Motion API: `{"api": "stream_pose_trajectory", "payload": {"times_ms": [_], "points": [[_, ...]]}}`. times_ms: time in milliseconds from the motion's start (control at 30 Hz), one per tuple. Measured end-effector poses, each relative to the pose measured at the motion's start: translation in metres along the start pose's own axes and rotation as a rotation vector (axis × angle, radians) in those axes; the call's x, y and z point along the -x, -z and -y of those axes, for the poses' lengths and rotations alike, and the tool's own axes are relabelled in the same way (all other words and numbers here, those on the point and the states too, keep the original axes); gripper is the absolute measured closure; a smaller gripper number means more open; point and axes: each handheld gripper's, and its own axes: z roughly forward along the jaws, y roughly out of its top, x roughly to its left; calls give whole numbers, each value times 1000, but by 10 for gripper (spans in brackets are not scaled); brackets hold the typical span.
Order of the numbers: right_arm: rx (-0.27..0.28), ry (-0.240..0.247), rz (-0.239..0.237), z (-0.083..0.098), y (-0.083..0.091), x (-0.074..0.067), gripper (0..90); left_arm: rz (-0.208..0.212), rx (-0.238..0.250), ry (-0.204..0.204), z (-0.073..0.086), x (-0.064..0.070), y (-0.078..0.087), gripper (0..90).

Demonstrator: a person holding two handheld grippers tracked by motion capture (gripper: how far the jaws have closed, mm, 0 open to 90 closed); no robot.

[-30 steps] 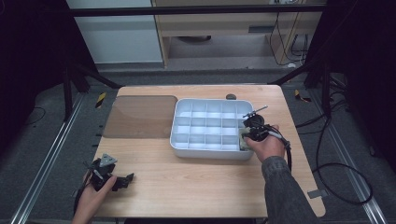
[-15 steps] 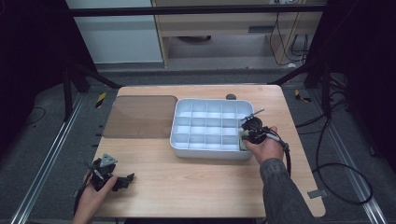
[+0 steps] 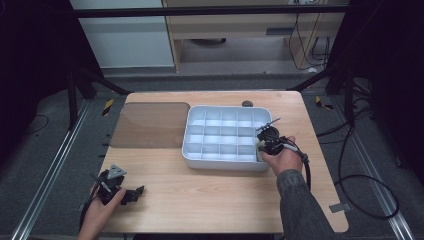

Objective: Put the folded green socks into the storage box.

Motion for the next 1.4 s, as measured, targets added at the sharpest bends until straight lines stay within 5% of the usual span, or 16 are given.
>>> {"api": "stream_pose_trajectory", "payload": {"times_ms": [533, 1400], "points": [[-5, -8, -19, -1, 2, 2, 686, 2, 2, -4, 0, 0, 0, 0], [34, -47, -64, -5, 30, 6, 460, 4, 1, -6, 0, 1, 0, 0]]}}
